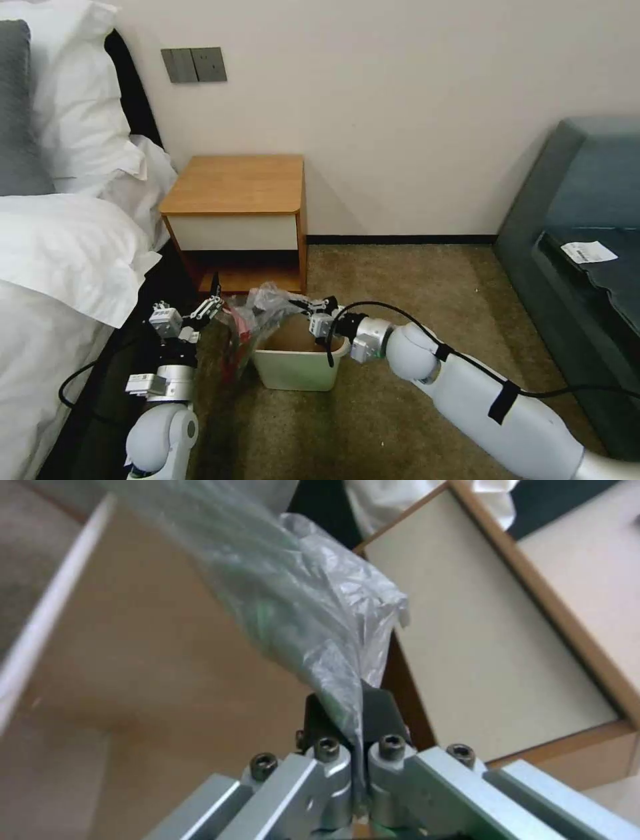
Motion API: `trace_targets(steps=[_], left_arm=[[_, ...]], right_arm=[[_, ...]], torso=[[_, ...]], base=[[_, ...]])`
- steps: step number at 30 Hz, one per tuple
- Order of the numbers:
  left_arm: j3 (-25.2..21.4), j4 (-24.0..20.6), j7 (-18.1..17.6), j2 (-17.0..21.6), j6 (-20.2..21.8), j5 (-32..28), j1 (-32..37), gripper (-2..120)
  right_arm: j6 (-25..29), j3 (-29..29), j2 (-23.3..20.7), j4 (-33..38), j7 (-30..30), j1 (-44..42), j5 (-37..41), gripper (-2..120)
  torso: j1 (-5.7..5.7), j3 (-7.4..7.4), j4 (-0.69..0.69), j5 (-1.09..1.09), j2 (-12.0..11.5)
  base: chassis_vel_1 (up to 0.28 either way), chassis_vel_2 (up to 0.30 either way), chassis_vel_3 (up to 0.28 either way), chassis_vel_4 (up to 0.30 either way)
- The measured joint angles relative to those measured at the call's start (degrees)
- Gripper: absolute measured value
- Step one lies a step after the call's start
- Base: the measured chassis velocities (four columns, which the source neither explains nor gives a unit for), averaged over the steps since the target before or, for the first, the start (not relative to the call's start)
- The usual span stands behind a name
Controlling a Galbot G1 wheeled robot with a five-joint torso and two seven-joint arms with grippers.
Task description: Pick up the garbage bag from the table and place it over the trash can.
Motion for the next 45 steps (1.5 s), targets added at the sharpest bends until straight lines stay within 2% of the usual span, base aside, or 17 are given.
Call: trace_targets(steps=[23, 36, 39, 45], left_arm=[[0.64, 0.63, -0.28, 0.00, 0.19, 0.53, -0.26, 97], [0.10, 0.80, -0.22, 0.43, -0.19, 0.56, -0.16, 97], [-2.70, -0.77, -0.29, 0.16, -0.01, -0.70, -1.24, 97], [-4.87, -4.36, -1.23, 1.31, 1.69, -4.10, -2.48, 97]], right_arm=[[0.64, 1.35, -1.41, 0.34, -7.66, -0.18, 3.27, 0], [-0.33, 3.17, -1.44, -1.04, -7.86, -1.56, 4.19, 0], [-0.44, 3.49, -1.36, -1.51, -7.78, -2.19, 4.56, 0], [-0.42, 4.14, -1.62, -1.52, -7.61, -2.87, 4.92, 0]], torso=[[0.00, 0.00, 0.01, 0.00, 0.00], [0.00, 0.00, 0.00, -0.01, 0.00], [0.00, 0.00, 0.01, 0.00, 0.00], [0.00, 0.00, 0.01, 0.00, 0.00]], base=[[0.000, 0.000, 0.000, 0.000], [0.000, 0.000, 0.000, 0.000], [0.000, 0.000, 0.000, 0.000], [0.000, 0.000, 0.000, 0.000]])
